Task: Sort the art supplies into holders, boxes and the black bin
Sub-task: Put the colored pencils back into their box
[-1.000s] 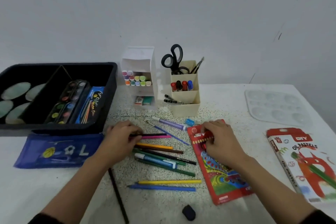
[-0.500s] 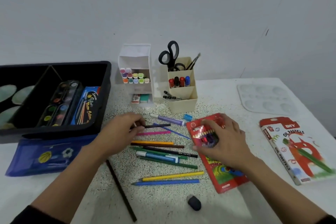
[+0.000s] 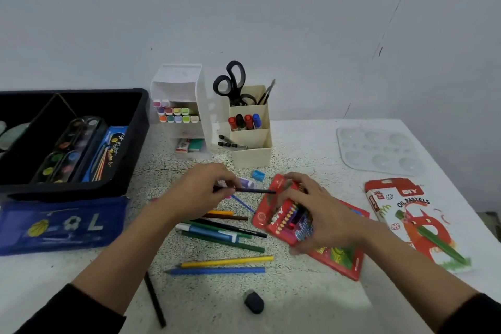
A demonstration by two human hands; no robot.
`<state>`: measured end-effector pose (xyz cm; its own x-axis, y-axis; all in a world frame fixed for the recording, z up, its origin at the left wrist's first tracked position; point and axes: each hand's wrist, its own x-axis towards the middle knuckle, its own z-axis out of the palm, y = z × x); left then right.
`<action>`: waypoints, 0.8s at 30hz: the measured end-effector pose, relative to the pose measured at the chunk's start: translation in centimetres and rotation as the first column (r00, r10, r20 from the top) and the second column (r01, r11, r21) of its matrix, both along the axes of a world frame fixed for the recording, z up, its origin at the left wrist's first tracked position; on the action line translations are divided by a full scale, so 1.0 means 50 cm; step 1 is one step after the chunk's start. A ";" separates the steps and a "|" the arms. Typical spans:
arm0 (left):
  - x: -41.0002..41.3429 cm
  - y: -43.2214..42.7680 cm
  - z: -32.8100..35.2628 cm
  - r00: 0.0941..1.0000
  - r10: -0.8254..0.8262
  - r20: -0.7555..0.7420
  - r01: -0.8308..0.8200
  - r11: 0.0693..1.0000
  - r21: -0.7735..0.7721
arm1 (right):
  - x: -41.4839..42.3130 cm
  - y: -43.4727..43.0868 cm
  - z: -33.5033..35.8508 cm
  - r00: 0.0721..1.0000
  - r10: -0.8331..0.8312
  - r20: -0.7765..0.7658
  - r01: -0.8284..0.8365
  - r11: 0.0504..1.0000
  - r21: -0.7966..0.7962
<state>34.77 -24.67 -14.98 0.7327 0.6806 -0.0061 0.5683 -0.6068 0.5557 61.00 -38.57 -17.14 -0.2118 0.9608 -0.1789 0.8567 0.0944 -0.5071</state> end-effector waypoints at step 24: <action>0.005 -0.074 -0.121 0.994 0.112 -0.007 -0.107 0.964 0.245 | 0.042 -0.024 -0.073 0.999 -0.034 0.028 0.030 0.989 0.144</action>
<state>35.03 -28.35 -21.03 0.6549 0.7395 0.1555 0.6487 -0.6557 0.3863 63.12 -39.76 -20.78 -0.1772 0.9832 -0.0446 0.8751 0.1367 -0.4643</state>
